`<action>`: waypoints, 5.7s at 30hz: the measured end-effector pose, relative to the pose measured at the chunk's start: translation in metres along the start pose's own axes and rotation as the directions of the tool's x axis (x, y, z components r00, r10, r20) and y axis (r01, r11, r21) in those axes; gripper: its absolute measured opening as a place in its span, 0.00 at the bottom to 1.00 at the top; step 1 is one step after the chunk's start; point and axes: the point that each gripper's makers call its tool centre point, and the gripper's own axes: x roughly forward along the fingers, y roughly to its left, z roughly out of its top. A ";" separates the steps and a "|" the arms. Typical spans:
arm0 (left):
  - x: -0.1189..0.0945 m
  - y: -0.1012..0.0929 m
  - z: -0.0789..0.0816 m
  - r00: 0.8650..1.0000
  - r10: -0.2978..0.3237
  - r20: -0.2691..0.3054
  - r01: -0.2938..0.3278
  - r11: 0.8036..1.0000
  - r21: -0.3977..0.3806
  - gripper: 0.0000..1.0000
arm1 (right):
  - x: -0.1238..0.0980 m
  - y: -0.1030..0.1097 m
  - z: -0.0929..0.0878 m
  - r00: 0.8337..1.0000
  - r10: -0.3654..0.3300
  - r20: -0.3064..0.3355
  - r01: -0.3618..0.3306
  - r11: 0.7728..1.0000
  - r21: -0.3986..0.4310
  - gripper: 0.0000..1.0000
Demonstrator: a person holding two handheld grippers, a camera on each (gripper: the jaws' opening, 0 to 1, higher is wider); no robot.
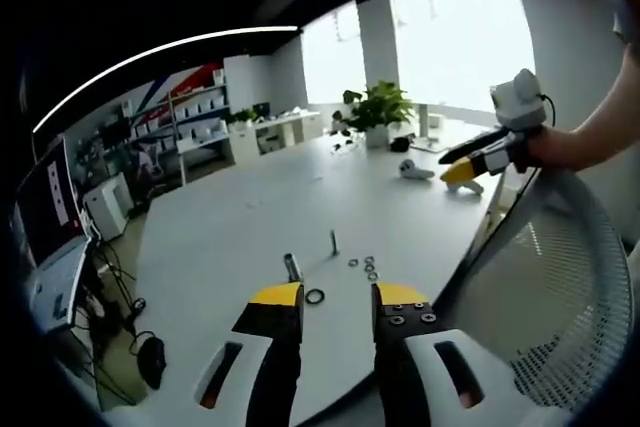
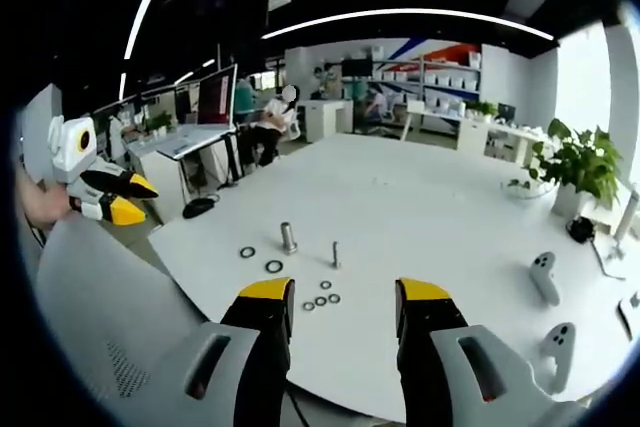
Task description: Place the washer onto the threaded stud by aligning its center hole with the stud, sliding it down to the base, and recovering from edge contact or off-axis alignment until the washer reaches the visible bottom stop.
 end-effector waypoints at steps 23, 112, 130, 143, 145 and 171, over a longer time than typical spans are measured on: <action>0.001 -0.006 -0.002 0.999 -0.032 -0.010 0.033 0.999 0.025 0.23 | -0.002 -0.003 0.000 1.000 -0.030 0.002 0.030 0.999 0.013 0.43; 0.024 0.055 -0.047 0.940 0.090 -0.330 -0.147 0.977 -0.152 0.37 | 0.004 0.019 -0.010 0.993 0.116 -0.028 -0.116 0.993 -0.003 0.45; 0.115 0.070 -0.115 0.839 -0.016 -0.544 -0.070 0.988 -0.137 0.36 | 0.005 0.022 -0.012 0.991 0.130 -0.042 -0.131 0.991 -0.011 0.45; 0.128 0.075 -0.137 0.748 -0.058 -0.661 -0.028 0.992 -0.119 0.36 | 0.005 0.020 -0.011 0.992 0.123 -0.035 -0.123 0.992 -0.001 0.44; 0.130 0.078 -0.139 0.737 -0.062 -0.673 -0.025 0.993 -0.118 0.37 | 0.005 0.020 -0.012 0.992 0.124 -0.040 -0.124 0.992 -0.001 0.44; 0.164 0.081 -0.151 0.597 -0.091 -0.797 -0.015 0.992 -0.124 0.37 | 0.006 0.018 -0.014 0.991 0.123 -0.050 -0.123 0.992 0.005 0.42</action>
